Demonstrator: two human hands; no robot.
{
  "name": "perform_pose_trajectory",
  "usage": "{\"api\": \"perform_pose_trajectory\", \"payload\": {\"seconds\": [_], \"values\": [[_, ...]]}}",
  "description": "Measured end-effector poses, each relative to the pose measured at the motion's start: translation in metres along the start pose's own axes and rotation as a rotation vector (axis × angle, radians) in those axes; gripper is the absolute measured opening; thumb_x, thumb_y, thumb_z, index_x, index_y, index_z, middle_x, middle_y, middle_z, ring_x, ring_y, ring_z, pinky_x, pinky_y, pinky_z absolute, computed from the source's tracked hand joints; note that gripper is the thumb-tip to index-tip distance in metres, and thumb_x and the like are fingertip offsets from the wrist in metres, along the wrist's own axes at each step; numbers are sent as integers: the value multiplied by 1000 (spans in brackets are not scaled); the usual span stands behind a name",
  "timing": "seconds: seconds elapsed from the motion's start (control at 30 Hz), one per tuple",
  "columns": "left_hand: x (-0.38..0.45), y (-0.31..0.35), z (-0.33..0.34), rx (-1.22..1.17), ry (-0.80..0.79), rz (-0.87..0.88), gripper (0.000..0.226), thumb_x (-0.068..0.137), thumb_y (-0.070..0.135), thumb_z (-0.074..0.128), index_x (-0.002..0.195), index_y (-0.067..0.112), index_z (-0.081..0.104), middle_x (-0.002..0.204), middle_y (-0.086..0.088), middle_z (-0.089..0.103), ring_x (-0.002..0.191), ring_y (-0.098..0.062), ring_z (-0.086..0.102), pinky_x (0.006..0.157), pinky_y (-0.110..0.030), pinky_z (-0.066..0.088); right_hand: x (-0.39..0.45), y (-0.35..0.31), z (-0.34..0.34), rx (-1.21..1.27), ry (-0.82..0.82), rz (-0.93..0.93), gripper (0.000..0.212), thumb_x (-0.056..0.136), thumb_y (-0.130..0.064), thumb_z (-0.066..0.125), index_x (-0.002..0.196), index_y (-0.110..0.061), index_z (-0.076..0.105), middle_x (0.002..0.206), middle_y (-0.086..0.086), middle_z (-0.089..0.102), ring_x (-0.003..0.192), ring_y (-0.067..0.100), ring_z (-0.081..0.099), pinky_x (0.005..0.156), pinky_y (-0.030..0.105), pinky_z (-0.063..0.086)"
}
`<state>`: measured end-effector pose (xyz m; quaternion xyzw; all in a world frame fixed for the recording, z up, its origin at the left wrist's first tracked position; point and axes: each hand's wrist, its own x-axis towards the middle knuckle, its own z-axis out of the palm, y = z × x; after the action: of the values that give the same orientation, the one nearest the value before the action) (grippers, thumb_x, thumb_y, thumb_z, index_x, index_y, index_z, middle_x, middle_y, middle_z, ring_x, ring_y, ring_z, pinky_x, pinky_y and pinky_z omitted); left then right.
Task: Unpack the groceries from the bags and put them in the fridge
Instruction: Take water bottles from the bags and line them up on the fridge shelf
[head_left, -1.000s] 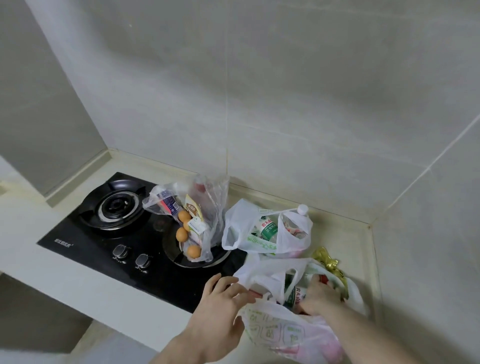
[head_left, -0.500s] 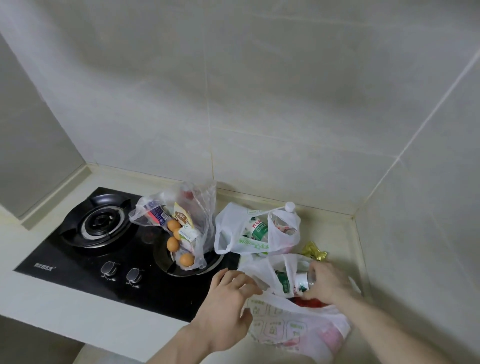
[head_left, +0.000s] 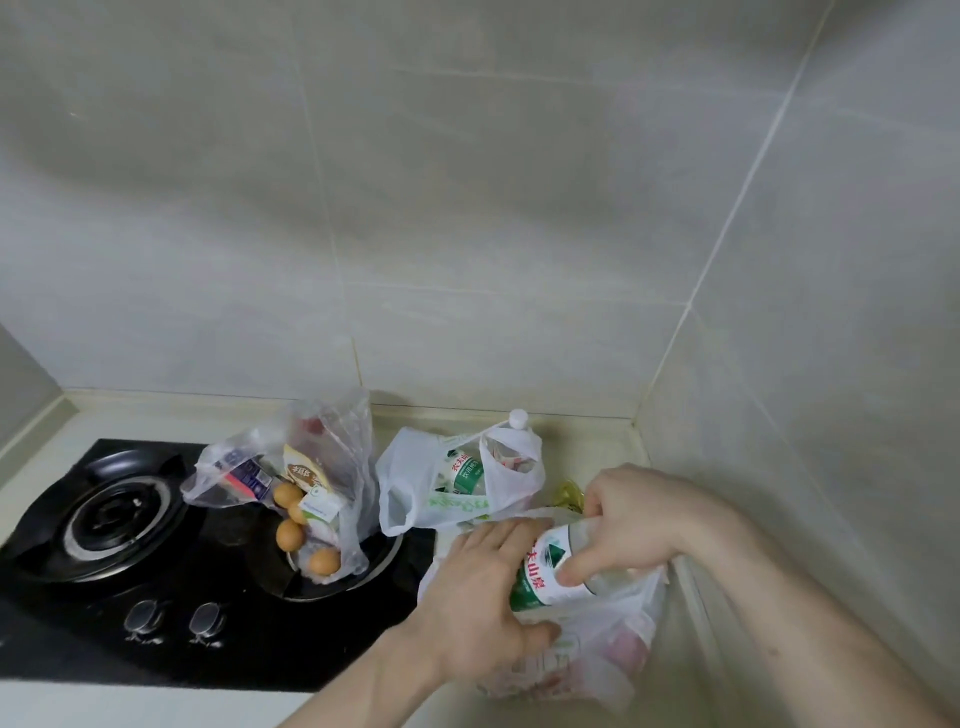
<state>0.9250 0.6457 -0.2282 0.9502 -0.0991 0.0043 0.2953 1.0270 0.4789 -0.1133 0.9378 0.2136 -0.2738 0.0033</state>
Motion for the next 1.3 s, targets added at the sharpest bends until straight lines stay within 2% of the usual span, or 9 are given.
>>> {"api": "perform_pose_trajectory", "payload": {"seconds": [0.13,0.23,0.3,0.43,0.63,0.8,0.93,1.13,1.3], "values": [[-7,-5,-9,-110,102,-75,55,69,48,74,119,41,51,102,18,68,94,-4,63,75,-20,48,-14,-16,-15,153,-35,-174,61,60,-75,77,101,-31,70,93,-10,72,83,11,69,69,31,51],[-29,-24,-14,-284,178,-237,46,66,40,78,107,40,56,89,14,71,80,-7,66,69,-30,55,2,-1,-24,692,-107,-272,41,85,-64,71,106,-29,75,99,-6,76,90,13,73,74,32,57],[-45,-34,-16,-466,237,-324,48,69,28,83,111,36,61,87,5,73,77,-12,67,70,-37,57,38,22,-6,848,-19,-148,40,95,-55,62,106,-18,76,100,0,78,89,20,76,72,36,59],[-72,-40,-25,-605,388,-480,44,70,12,88,103,30,64,79,-3,72,61,-10,63,57,-28,52,127,64,95,391,49,76,13,87,-30,68,84,-21,77,93,-5,76,94,23,72,75,28,52],[-91,-36,-30,-579,485,-538,65,69,12,91,122,38,63,94,6,75,75,-5,68,69,-21,55,171,68,168,187,4,89,65,90,-34,67,151,-29,47,148,-6,56,128,18,58,103,32,51],[-95,-22,-30,-567,537,-569,59,66,8,92,115,28,67,88,9,72,74,-5,64,67,-16,50,198,74,185,239,-50,66,73,83,-49,68,149,-37,40,141,-6,57,102,14,68,64,27,62],[-97,-16,-30,-514,594,-601,58,63,11,92,112,32,67,98,10,70,86,-10,68,72,-16,50,211,73,189,78,-5,86,78,83,-52,59,155,-35,33,165,4,30,148,30,35,116,48,39],[-105,-14,-33,-488,639,-605,59,65,10,92,113,34,67,99,4,71,87,-16,69,73,-26,57,212,80,191,51,37,62,68,81,-37,73,143,-30,46,138,-3,61,122,20,62,99,36,54],[-112,-18,-41,-500,615,-585,57,66,8,91,112,34,68,95,1,72,79,-15,68,68,-25,56,195,80,183,139,95,16,62,72,-58,81,123,-32,56,115,-12,70,106,16,69,84,31,55]]}}
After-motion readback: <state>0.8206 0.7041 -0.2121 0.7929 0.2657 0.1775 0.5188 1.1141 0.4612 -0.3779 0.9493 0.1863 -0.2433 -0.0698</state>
